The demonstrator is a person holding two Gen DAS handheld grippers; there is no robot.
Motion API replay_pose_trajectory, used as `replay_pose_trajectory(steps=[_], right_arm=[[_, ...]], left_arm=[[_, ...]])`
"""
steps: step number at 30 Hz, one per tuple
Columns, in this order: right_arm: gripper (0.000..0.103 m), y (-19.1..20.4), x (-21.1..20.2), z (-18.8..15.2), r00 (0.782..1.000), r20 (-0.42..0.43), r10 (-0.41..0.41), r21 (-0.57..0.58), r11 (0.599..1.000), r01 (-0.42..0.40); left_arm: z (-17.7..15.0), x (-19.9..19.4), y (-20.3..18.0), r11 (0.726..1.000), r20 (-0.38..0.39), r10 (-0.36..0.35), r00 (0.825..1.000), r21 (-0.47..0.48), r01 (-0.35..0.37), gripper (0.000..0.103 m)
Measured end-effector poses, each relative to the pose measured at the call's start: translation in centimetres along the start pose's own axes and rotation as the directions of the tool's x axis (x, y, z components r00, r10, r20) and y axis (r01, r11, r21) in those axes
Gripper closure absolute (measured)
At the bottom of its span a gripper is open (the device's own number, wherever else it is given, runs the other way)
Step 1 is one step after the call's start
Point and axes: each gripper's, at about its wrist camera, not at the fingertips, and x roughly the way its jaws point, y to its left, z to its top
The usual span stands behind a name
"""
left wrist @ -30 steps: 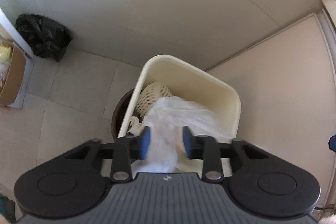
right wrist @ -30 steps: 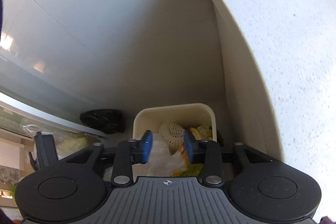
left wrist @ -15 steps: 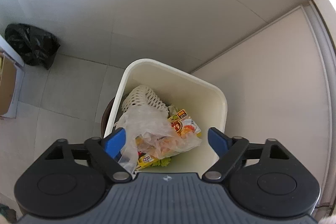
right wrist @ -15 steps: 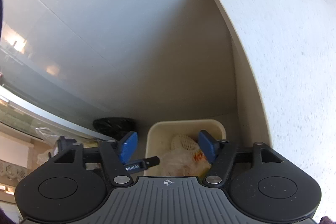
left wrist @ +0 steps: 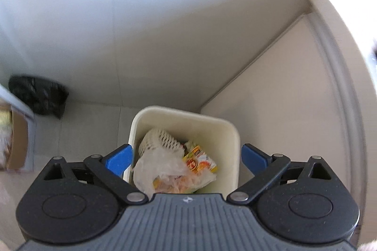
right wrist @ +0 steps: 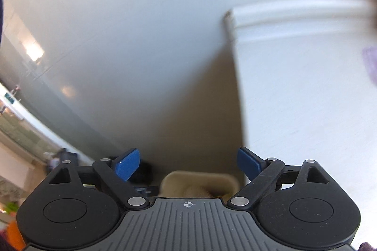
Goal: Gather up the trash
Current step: 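Raise both open tools from the bin back toward the purple glove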
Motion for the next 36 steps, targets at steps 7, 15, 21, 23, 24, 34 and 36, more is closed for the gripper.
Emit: replay_pose_trajectory(steps=[7,15,21,23,24,34,36], right_arm=[[0.01,-4.9,-4.1,0.2,0.987,0.09,-0.131,0.008,0.991,0.13],[0.006,-10.8,-7.3,0.2,0.949,0.185,-0.254,0.116,0.965,0.235],[0.005,-15.7,-9.3,0.8,0.918,0.213,-0.335,0.185,0.936,0.299],[0.005,-17.8,-9.5,1.6,0.91,0.223,-0.349,0.226,0.927,0.301],[0.005,-18.8,-9.7,1.7,0.906,0.227,-0.357,0.246,0.921,0.301],[0.005,-26.0,-10.1,2.3,0.884,0.24,-0.401,0.378,0.877,0.296],[0.005,-27.0,-9.9,2.6,0.886,0.243,-0.394,0.391,0.876,0.282]], left_arm=[[2.1,-3.8,-5.1,0.992,0.078,-0.034,0.996,0.125,0.024,0.003],[4.0,-6.4,-14.3,0.94,0.152,-0.119,0.981,0.337,0.062,0.002],[5.2,-6.8,-22.0,0.86,0.172,-0.234,0.957,0.496,0.121,0.001],[5.5,-5.9,-24.7,0.824,0.162,-0.26,0.952,0.552,0.131,0.001],[5.5,-5.5,-26.1,0.806,0.158,-0.272,0.949,0.576,0.135,0.001],[4.4,-1.5,-35.5,0.661,0.063,-0.379,0.923,0.716,0.223,0.005],[4.3,-0.8,-36.9,0.637,0.044,-0.393,0.918,0.734,0.237,0.006]])
